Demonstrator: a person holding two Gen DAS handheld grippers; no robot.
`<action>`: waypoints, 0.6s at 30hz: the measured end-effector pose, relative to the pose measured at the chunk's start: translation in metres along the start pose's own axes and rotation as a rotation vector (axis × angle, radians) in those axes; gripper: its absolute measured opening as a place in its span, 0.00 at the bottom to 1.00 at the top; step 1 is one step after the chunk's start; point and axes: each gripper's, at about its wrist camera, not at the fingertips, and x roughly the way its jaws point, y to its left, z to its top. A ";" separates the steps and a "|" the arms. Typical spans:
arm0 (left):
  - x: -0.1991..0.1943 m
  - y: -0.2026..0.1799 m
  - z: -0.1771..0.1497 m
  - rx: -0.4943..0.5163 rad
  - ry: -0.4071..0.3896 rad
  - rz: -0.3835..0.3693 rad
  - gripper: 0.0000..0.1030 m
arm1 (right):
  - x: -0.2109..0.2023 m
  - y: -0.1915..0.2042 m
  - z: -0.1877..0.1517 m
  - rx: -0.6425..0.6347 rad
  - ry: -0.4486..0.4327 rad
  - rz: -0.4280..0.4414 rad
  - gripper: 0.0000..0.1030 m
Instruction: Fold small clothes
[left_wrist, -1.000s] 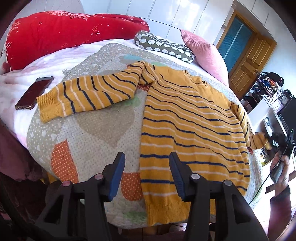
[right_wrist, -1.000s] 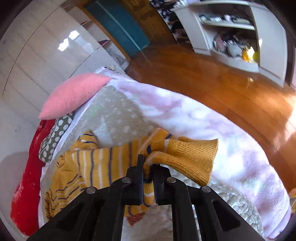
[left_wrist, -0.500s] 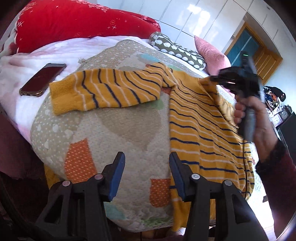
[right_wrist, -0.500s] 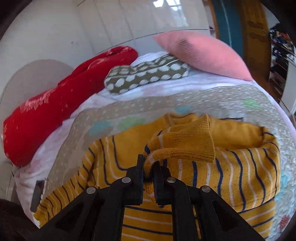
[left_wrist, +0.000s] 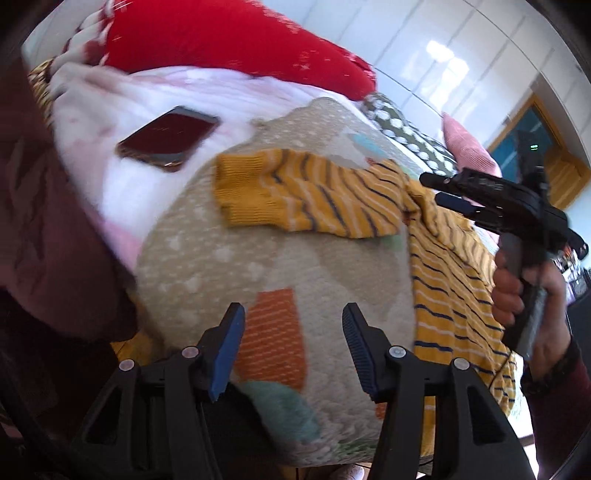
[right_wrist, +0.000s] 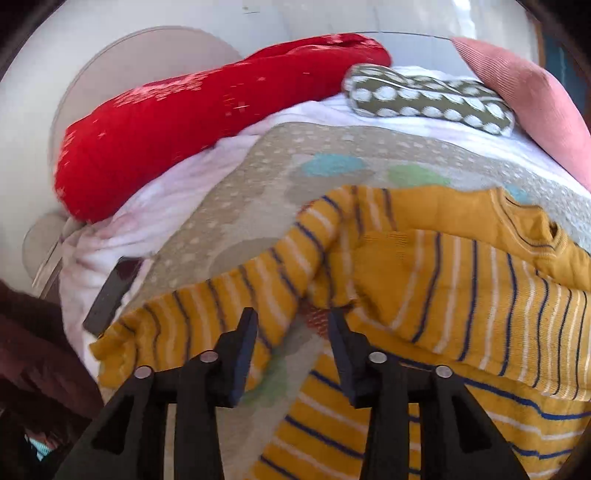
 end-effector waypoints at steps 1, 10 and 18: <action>-0.001 0.007 -0.001 -0.019 0.002 0.009 0.52 | 0.000 0.021 -0.004 -0.048 0.002 0.032 0.61; -0.018 0.041 -0.019 -0.082 0.007 0.066 0.52 | 0.055 0.196 -0.065 -0.457 0.086 0.159 0.69; -0.021 0.026 -0.014 -0.044 -0.003 0.064 0.52 | 0.066 0.192 -0.046 -0.404 0.053 0.043 0.15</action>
